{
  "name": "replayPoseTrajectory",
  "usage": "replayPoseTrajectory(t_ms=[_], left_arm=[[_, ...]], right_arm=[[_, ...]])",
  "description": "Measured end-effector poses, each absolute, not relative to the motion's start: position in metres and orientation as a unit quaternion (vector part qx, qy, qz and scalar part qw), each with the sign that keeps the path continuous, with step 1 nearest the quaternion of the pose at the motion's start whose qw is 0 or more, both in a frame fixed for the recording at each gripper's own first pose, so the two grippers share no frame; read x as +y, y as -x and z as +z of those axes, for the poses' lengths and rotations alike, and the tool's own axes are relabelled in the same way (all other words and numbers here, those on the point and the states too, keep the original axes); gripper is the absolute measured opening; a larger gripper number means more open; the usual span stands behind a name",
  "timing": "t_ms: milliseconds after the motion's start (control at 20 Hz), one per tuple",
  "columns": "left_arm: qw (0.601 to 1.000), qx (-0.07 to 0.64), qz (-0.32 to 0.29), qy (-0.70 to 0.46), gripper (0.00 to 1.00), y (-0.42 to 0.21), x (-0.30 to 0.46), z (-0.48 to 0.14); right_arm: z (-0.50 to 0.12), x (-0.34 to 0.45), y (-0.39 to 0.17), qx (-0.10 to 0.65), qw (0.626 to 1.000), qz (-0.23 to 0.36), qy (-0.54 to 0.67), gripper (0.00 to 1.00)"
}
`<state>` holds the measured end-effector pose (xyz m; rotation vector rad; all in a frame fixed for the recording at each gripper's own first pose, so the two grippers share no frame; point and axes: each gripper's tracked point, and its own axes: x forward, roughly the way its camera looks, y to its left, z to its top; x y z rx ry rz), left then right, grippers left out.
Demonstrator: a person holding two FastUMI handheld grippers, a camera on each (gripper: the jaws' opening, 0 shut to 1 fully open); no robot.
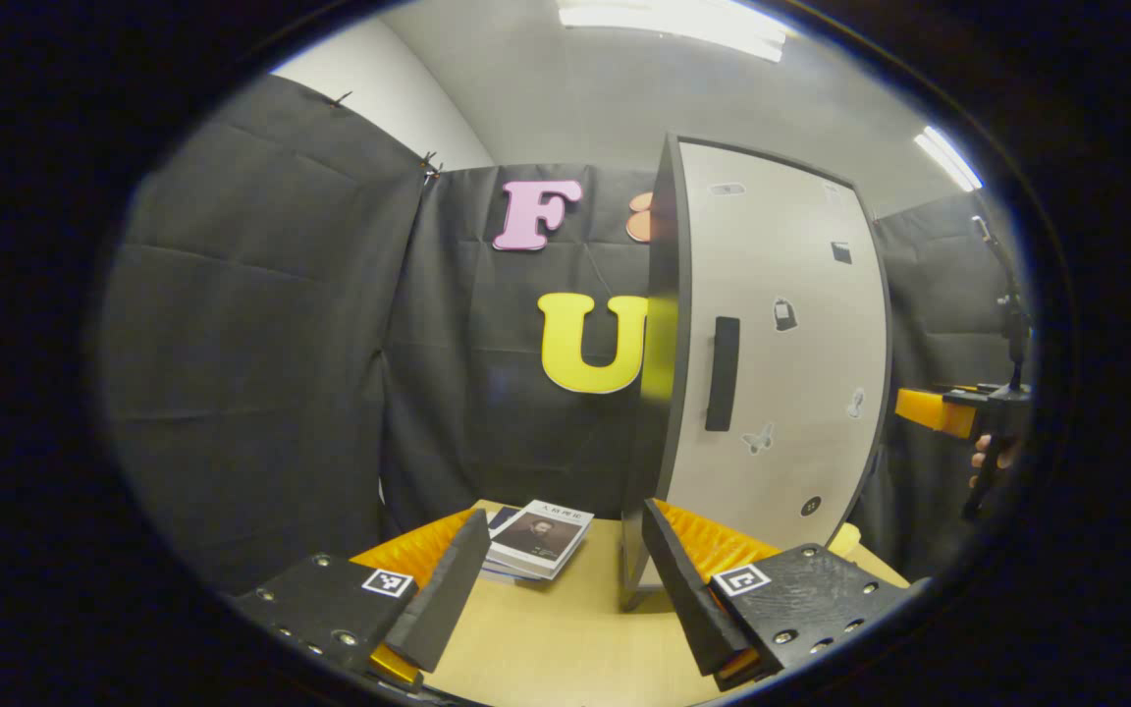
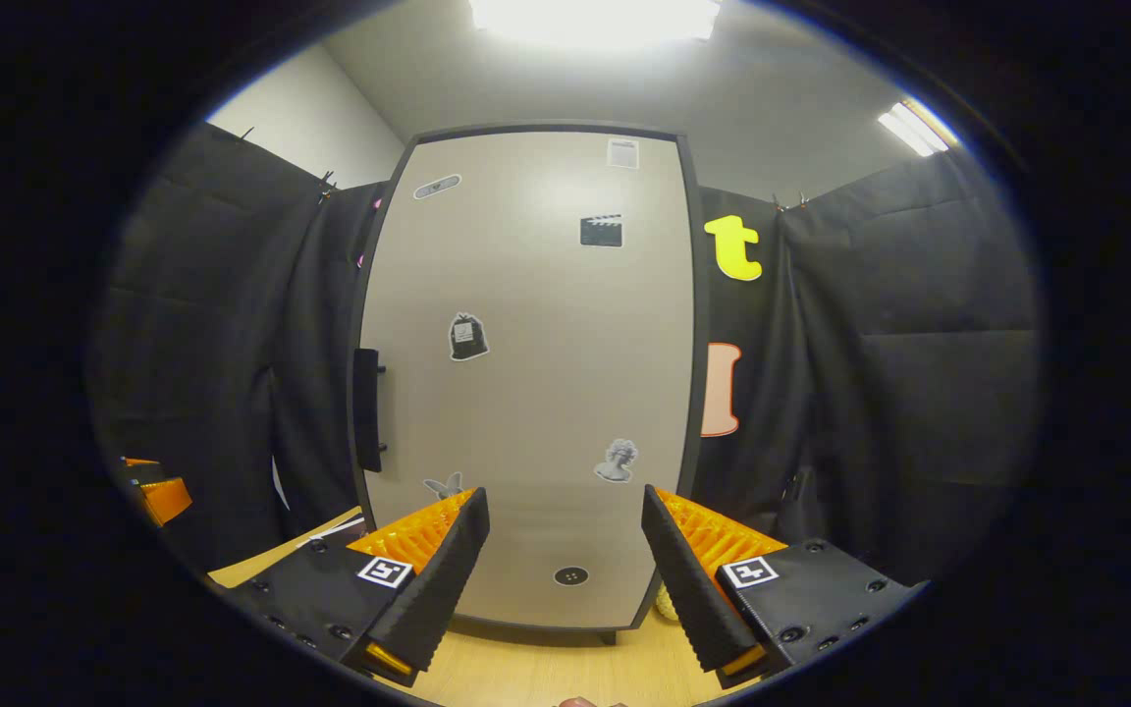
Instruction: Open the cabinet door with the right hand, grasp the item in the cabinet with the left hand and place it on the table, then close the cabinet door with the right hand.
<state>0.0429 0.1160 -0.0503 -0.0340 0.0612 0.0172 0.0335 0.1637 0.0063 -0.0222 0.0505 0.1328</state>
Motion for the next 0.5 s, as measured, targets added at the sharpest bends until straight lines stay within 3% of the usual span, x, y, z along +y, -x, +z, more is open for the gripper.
replayPoseTrajectory(t_ms=[500], left_arm=[[0.997, 0.054, 0.025, 0.04, 0.93, -0.032, 0.183, -0.083]], right_arm=[[0.03, 0.28, -0.07, 0.029, 0.989, 0.146, -0.017, 0.99]])
